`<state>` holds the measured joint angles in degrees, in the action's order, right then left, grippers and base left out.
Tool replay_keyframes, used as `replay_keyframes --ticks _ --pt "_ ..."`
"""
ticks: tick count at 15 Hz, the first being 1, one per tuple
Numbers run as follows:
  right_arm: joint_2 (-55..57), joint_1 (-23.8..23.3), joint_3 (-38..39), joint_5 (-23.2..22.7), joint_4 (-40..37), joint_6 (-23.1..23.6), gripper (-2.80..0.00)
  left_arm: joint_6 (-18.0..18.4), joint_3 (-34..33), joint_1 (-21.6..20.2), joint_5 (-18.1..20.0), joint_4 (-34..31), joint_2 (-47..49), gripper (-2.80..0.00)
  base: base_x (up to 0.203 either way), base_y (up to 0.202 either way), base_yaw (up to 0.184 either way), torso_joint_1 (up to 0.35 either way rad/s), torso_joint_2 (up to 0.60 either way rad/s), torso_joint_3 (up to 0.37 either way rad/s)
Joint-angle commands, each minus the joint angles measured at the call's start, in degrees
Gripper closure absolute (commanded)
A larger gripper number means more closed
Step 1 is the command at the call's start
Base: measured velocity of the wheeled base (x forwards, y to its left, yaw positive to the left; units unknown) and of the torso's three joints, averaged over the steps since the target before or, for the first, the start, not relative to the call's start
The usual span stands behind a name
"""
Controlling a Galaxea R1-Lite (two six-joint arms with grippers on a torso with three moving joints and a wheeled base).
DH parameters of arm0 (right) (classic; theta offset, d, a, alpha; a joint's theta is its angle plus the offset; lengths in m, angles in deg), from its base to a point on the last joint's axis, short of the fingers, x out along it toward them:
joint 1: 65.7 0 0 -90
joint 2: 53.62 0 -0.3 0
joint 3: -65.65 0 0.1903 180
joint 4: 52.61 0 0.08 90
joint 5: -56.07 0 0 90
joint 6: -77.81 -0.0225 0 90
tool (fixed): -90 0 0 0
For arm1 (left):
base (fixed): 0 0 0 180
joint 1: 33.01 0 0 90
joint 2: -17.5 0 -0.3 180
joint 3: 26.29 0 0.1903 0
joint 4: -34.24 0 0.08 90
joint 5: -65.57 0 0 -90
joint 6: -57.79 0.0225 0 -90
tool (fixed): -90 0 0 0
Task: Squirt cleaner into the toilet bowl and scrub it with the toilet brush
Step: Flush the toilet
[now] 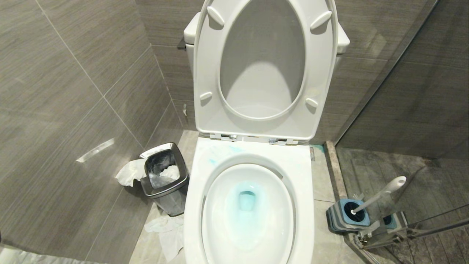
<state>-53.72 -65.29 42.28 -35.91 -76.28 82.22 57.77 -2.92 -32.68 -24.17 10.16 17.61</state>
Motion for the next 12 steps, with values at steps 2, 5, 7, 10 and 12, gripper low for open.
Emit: replay_keyframes --ticks 2,5,7,10,12 --pt "0.10 0.02 0.00 0.04 0.04 -2.39 0.00 0.02 0.00 0.02 0.00 0.00 -0.02 0.00 0.000 0.000 0.000 0.000 0.00 0.000" --pt "0.10 0.02 0.00 0.13 -0.05 -2.81 0.00 0.02 0.00 0.02 0.00 0.00 -0.02 0.00 0.000 0.000 0.000 0.000 0.00 0.000" --pt "0.10 0.02 0.00 0.48 -0.05 -3.62 0.00 0.02 0.00 -0.03 0.00 0.00 -0.02 0.00 0.000 0.000 0.000 0.000 0.00 0.000" --pt "0.10 0.02 -0.05 0.66 -0.05 -3.79 0.00 0.02 0.00 0.02 0.00 0.00 -0.02 0.00 0.000 0.000 0.000 0.000 0.00 0.000" --pt "0.10 0.02 -0.04 0.66 -0.05 -3.79 0.00 0.02 0.00 0.02 0.00 0.00 -0.02 0.00 0.000 0.000 0.000 0.000 0.00 0.000"
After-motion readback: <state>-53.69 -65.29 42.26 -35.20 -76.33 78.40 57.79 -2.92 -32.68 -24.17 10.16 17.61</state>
